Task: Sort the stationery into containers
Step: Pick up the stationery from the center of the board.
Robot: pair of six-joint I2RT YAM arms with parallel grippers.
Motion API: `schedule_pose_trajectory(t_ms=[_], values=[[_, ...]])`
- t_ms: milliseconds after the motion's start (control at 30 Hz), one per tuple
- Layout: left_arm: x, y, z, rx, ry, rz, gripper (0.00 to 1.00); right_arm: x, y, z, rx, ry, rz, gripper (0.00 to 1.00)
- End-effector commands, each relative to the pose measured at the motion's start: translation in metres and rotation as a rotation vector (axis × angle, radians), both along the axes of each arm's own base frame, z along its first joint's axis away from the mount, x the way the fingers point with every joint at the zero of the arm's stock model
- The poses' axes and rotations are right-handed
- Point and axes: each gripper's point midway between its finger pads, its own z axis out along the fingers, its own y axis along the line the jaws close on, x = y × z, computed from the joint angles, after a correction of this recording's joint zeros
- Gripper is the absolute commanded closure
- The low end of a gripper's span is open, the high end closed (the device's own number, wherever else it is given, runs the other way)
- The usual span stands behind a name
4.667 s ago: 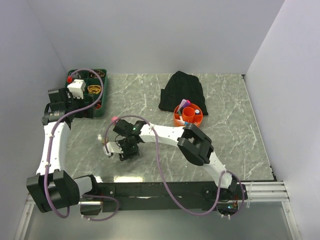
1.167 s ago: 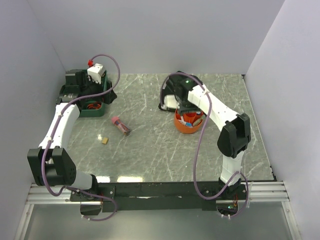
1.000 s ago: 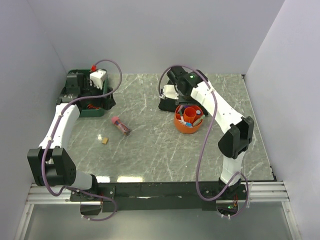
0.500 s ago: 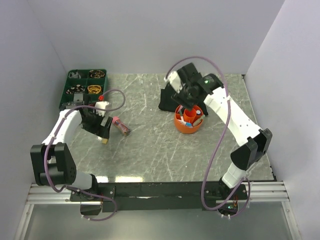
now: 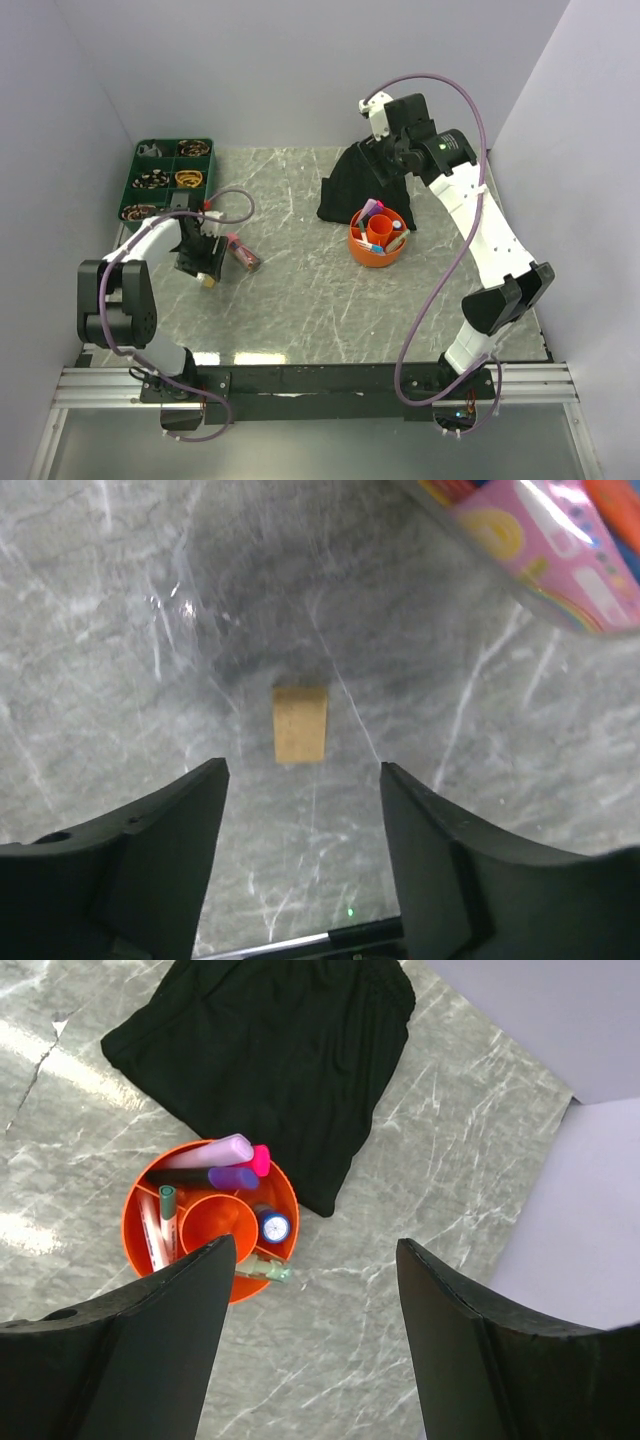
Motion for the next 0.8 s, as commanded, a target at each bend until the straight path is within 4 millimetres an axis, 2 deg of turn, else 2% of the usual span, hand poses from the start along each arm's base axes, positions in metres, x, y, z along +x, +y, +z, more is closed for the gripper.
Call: schedule_pose_trajectory(t_ms=[0,67,267,367,400,433,467,533,567,633,667,700,733,767], values=[[0.008,0.000,-0.012,0.026,-0.015,0.021,0.37,-0.007,-0.005,0.028,0.044,-0.083,-0.017,0.27],[0.010,0.001,-0.017,0.045,-0.026,0.013,0.41,-0.009,-0.008,0.027,0.036,-0.081,-0.016,0.28],[0.002,0.006,-0.039,0.089,0.002,0.007,0.42,-0.012,-0.012,0.027,0.030,-0.082,-0.018,0.29],[0.002,0.002,-0.045,0.080,-0.002,-0.018,0.58,-0.012,-0.011,0.028,0.034,-0.084,-0.012,0.30],[0.002,0.000,-0.046,0.080,-0.001,-0.029,0.81,-0.012,-0.011,0.026,0.033,-0.080,-0.012,0.30],[0.003,-0.001,-0.045,0.070,-0.003,-0.038,0.92,-0.013,-0.010,0.026,0.033,-0.078,-0.007,0.30],[0.008,-0.007,-0.037,0.049,-0.024,-0.048,0.98,-0.013,-0.011,0.026,0.033,-0.078,-0.009,0.30],[0.007,-0.010,-0.024,0.051,-0.030,-0.087,0.99,-0.014,-0.011,0.025,0.032,-0.076,-0.005,0.31],[0.017,-0.021,-0.001,0.020,-0.092,-0.124,0.99,-0.014,-0.011,0.027,0.032,-0.081,-0.006,0.31],[0.012,-0.028,0.024,0.004,-0.104,-0.197,0.99,-0.014,-0.015,0.029,0.019,-0.092,-0.011,0.32],[0.024,-0.047,0.060,-0.062,-0.184,-0.255,0.99,-0.014,-0.019,0.031,0.018,-0.101,-0.019,0.32],[0.026,-0.057,0.078,-0.093,-0.213,-0.316,0.99,-0.014,-0.022,0.032,0.018,-0.104,-0.029,0.32],[0.033,-0.068,0.113,-0.126,-0.263,-0.355,0.99,-0.013,-0.026,0.033,0.017,-0.108,-0.039,0.32],[0.034,-0.086,0.130,-0.179,-0.291,-0.411,0.99,-0.012,-0.031,0.035,0.019,-0.113,-0.056,0.32]])
